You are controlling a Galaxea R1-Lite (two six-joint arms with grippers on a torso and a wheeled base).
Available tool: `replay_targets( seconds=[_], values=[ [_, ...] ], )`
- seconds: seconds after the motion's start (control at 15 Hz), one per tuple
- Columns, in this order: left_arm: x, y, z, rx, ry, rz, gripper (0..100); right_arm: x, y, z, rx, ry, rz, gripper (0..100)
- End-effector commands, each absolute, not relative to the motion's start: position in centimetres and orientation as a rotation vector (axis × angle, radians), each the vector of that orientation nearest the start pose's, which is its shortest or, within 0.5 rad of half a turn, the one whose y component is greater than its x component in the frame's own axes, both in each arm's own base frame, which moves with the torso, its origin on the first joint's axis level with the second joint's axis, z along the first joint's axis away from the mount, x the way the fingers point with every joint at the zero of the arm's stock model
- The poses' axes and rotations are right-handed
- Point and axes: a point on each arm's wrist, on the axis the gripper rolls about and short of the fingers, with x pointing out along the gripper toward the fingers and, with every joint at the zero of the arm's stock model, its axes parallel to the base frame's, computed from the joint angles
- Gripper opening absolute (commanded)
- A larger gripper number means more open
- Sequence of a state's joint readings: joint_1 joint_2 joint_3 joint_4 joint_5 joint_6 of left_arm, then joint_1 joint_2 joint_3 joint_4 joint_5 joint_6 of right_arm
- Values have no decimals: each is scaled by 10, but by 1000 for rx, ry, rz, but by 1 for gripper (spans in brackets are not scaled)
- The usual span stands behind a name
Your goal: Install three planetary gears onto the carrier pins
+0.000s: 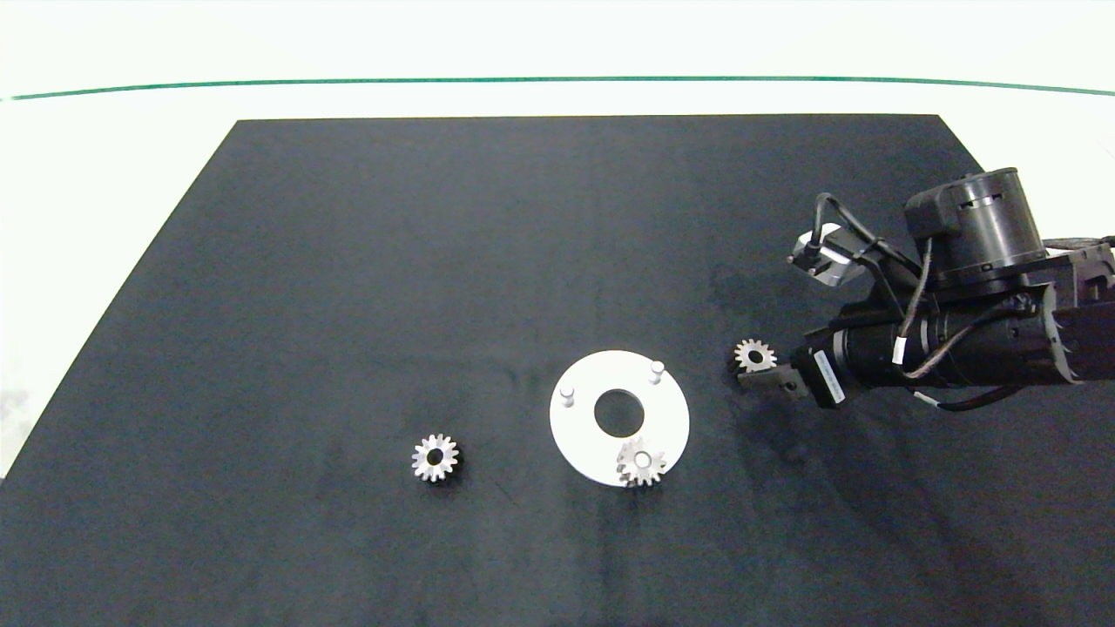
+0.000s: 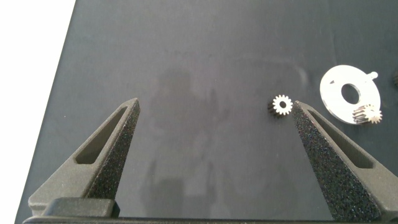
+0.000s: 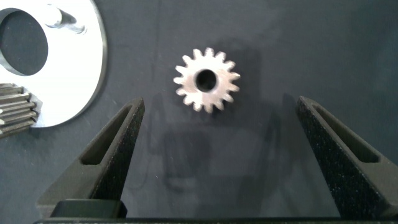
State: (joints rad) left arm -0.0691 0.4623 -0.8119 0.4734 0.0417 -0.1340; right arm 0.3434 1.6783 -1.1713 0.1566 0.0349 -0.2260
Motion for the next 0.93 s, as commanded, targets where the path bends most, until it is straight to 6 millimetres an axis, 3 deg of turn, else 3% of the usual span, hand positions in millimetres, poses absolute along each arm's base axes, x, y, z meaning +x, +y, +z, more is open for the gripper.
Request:
replay_targets(
  seconds=[0.07, 0.93],
  values=[
    [-28, 3, 252, -127, 129, -27, 100, 296, 109, 213, -324, 623, 447, 93],
    [-31, 3, 257, -130, 108, -26, 100, 300, 118, 206, -331, 641, 462, 67]
  ],
)
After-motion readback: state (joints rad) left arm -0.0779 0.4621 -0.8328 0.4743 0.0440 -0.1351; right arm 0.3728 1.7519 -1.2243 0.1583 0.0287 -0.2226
